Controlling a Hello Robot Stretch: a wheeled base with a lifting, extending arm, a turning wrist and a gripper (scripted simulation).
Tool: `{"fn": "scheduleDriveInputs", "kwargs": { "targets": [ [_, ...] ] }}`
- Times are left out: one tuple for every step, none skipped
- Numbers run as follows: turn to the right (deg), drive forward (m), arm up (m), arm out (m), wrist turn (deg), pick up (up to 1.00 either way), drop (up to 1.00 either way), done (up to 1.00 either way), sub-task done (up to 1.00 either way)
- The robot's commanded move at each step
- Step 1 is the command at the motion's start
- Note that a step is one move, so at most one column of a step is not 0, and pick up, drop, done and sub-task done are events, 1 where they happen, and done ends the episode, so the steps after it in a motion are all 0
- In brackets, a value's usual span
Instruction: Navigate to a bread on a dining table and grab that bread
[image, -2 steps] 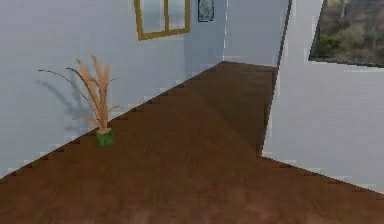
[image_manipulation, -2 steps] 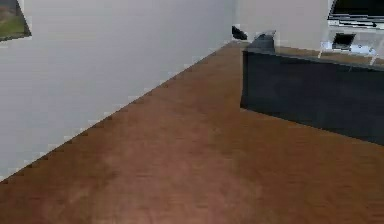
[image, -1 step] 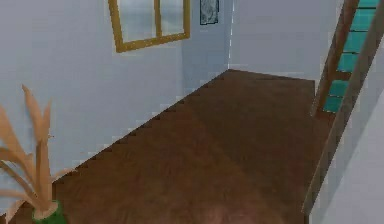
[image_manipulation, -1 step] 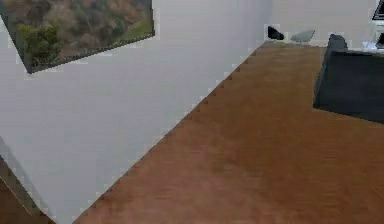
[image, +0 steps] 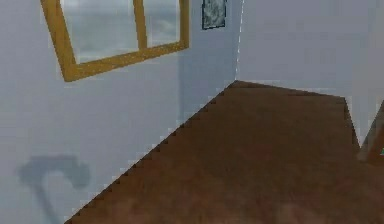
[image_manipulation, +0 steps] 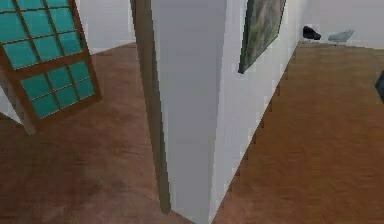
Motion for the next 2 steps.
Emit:
{"fn": "scheduleDriveInputs", "kwargs": {
  "targets": [
    [-15.0,0.00,0.00,0.00,0.0,0.00,0.00,0.00,0.00],
    [0.0,0.05,0.00,0.00,0.0,0.00,0.00,0.00,0.00]
  ]
}}
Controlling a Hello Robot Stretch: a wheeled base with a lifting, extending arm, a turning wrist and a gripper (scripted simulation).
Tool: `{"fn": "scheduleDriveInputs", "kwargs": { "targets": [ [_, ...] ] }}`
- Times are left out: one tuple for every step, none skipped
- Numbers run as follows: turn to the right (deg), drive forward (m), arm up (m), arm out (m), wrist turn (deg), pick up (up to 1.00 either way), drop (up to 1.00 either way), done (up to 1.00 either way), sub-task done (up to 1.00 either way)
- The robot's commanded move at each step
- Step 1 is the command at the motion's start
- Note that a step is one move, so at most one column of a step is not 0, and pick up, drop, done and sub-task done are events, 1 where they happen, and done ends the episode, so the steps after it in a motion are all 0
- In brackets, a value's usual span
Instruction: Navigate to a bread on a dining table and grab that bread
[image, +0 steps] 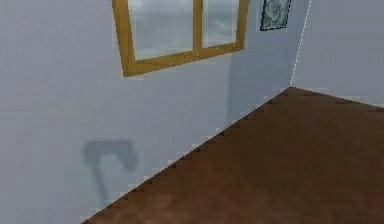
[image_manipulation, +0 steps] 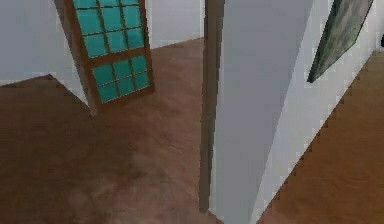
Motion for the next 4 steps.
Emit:
{"fn": "scheduleDriveInputs", "kwargs": {
  "targets": [
    [45.0,0.00,0.00,0.00,0.0,0.00,0.00,0.00,0.00],
    [45.0,0.00,0.00,0.00,0.0,0.00,0.00,0.00,0.00],
    [30.0,0.00,0.00,0.00,0.0,0.00,0.00,0.00,0.00],
    [0.0,0.20,0.00,0.00,0.0,0.00,0.00,0.00,0.00]
  ]
}}
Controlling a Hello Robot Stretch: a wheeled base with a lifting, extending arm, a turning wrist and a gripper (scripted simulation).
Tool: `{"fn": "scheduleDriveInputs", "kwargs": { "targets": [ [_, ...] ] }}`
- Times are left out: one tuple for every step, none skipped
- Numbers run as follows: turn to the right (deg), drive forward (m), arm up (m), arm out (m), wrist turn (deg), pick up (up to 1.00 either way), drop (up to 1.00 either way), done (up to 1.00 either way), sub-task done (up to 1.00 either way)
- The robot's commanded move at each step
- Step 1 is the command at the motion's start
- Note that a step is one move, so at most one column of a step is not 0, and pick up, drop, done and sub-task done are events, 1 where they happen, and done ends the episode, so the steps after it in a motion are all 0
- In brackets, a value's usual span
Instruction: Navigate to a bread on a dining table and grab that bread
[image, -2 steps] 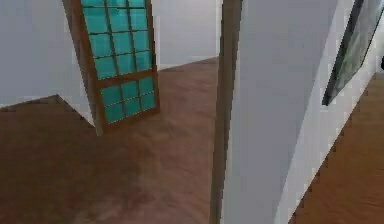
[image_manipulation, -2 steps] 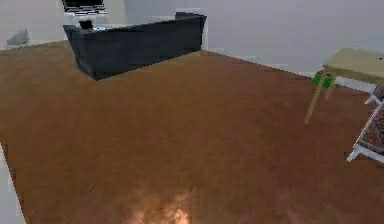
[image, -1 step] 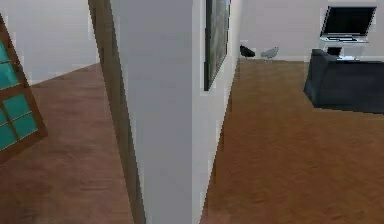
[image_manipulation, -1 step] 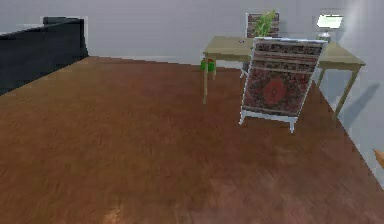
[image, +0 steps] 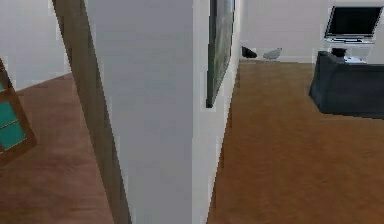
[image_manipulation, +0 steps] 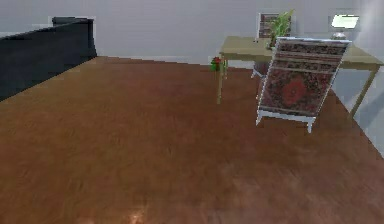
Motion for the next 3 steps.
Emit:
{"fn": "scheduleDriveInputs", "kwargs": {
  "targets": [
    [-45.0,0.00,0.00,0.00,0.0,0.00,0.00,0.00,0.00],
    [-18.0,0.00,0.00,0.00,0.0,0.00,0.00,0.00,0.00],
    [0.0,0.80,0.00,0.00,0.0,0.00,0.00,0.00,0.00]
  ]
}}
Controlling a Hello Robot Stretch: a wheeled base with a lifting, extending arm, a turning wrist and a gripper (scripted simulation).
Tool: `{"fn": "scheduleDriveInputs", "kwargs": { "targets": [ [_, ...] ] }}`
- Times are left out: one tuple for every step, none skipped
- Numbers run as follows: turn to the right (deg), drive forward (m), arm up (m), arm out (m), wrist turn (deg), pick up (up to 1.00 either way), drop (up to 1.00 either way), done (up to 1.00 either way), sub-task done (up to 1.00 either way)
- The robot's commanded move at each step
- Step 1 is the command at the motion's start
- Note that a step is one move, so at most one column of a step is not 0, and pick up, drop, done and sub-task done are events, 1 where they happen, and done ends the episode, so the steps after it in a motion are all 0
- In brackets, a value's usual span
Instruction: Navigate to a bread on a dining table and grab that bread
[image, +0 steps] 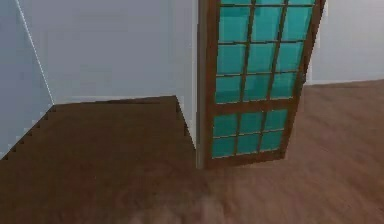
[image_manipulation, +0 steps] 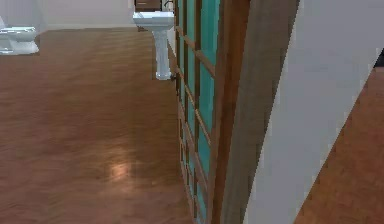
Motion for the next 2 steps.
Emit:
{"fn": "scheduleDriveInputs", "kwargs": {
  "targets": [
    [27.0,0.00,0.00,0.00,0.0,0.00,0.00,0.00,0.00],
    [0.0,0.35,0.00,0.00,0.0,0.00,0.00,0.00,0.00]
  ]
}}
